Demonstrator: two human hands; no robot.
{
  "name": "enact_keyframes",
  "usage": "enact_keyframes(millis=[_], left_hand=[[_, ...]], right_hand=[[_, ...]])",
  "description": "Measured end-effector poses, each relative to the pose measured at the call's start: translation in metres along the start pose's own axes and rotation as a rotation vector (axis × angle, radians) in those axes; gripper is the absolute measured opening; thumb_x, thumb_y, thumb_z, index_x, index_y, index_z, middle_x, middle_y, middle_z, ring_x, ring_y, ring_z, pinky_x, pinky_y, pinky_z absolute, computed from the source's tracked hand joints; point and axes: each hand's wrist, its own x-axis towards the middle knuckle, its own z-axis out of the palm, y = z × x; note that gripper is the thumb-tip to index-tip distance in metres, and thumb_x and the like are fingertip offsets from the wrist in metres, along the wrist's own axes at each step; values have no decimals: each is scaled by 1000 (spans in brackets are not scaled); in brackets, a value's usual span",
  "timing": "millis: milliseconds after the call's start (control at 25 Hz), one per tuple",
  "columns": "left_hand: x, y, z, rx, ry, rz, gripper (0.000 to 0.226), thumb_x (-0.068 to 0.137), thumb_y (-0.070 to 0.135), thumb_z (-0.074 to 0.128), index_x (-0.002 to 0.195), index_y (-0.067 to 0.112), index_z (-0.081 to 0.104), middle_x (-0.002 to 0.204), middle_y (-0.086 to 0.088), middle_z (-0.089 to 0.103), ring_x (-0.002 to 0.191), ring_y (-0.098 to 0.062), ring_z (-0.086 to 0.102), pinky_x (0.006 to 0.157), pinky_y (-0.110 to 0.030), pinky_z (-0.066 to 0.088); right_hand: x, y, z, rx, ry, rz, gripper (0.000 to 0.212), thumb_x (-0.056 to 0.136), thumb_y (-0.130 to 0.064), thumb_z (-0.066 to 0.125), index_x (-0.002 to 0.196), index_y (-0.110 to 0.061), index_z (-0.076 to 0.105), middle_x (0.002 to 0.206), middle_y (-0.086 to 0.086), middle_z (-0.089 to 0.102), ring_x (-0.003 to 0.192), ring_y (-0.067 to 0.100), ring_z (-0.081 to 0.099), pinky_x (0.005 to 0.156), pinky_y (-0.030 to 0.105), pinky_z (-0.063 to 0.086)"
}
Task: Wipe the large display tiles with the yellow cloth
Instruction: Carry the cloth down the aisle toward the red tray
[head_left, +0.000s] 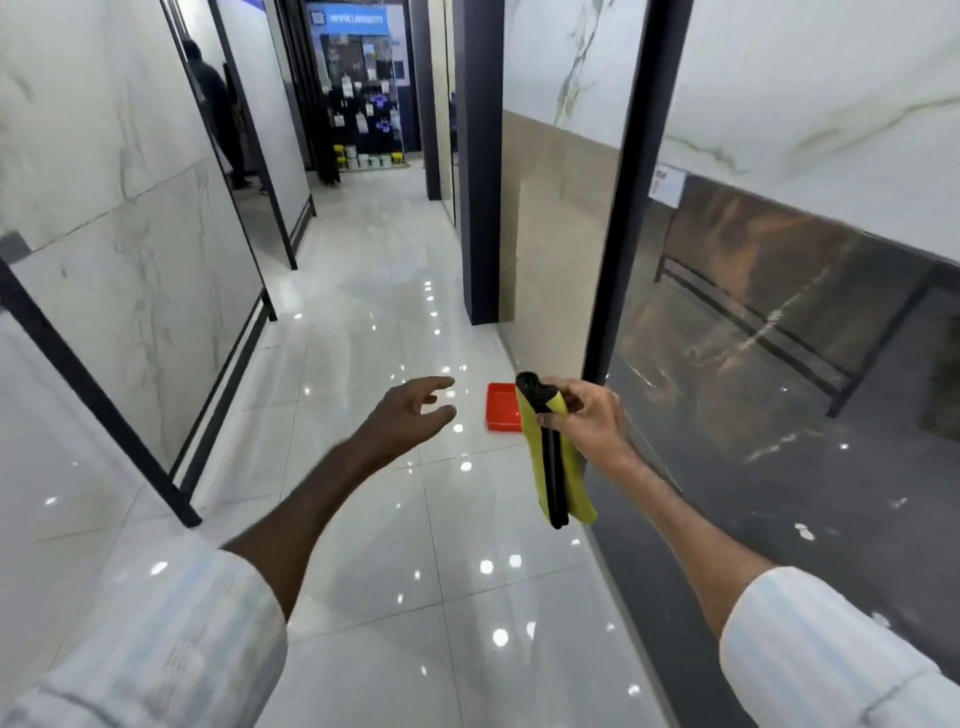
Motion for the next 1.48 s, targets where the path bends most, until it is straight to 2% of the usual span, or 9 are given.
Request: enact_keyframes(millis=[240, 400, 520, 760, 920, 1120, 1240, 1360, 1480], left_hand=[[169, -93, 0, -16, -81, -113, 75, 70, 68, 61, 138, 36, 65, 142, 13, 62, 128, -7, 60, 110, -37, 47], [300, -172, 9, -25, -144, -147, 66, 80, 53, 63, 143, 30, 62, 146, 7, 62, 129, -12, 60, 112, -39, 47], [394, -229, 7, -6, -261, -224, 58, 90, 41, 72, 145, 23, 61, 143, 4, 64, 129, -18, 61, 109, -39, 50], [549, -289, 22, 31, -380, -302, 68, 81, 50, 60, 142, 20, 63, 131, 5, 70, 122, -18, 63, 108, -41, 50], [659, -346, 51, 39, -381, -353, 55, 94, 37, 72, 144, 17, 62, 141, 1, 66, 125, -21, 63, 106, -41, 51], [774, -454, 113, 68, -328, -506, 41, 101, 12, 67, 142, 14, 63, 139, -5, 67, 127, -27, 63, 108, -45, 50], [841, -500, 155, 25, -417, -548, 39, 102, 8, 65, 141, 9, 63, 140, -10, 66, 127, -27, 63, 105, -36, 49], [900, -529, 182, -37, -371, -597, 43, 103, 9, 62, 146, 11, 59, 145, -11, 62, 130, -27, 60, 110, -41, 49], [933, -549, 202, -138, -338, -654, 46, 104, 10, 62, 149, 11, 54, 149, -11, 58, 135, -28, 56, 115, -46, 46]], right_hand=[[175, 84, 94, -57, -69, 20, 39, 64, -11, 92, 100, -23, 81, 98, 0, 75, 97, 27, 70, 84, 39, 59], [274, 135, 159, -46, -108, 159, 40, 70, -5, 90, 107, -17, 80, 91, 1, 76, 82, 22, 68, 77, 39, 59], [341, 171, 198, -91, -143, 228, 39, 72, -4, 87, 107, -19, 79, 95, -3, 76, 88, 21, 70, 81, 42, 59], [458, 240, 249, -119, -133, 349, 40, 72, 0, 83, 107, -20, 78, 95, -11, 74, 88, 18, 68, 83, 40, 58], [546, 318, 300, -180, -279, 425, 39, 71, 3, 83, 107, -11, 78, 95, -5, 71, 88, 17, 63, 85, 44, 55], [657, 454, 375, -253, -537, 433, 44, 71, -1, 86, 113, -8, 75, 105, 8, 74, 96, 28, 64, 86, 48, 55], [730, 524, 413, -320, -583, 326, 37, 73, -2, 83, 109, -5, 76, 103, 13, 75, 96, 34, 66, 83, 40, 53], [794, 581, 449, -501, -676, 108, 27, 74, -8, 70, 101, -12, 76, 93, 8, 75, 85, 33, 65, 71, 36, 42], [834, 629, 472, -656, -978, 96, 35, 84, -6, 61, 113, -20, 74, 111, 5, 73, 109, 35, 64, 82, 39, 44]])
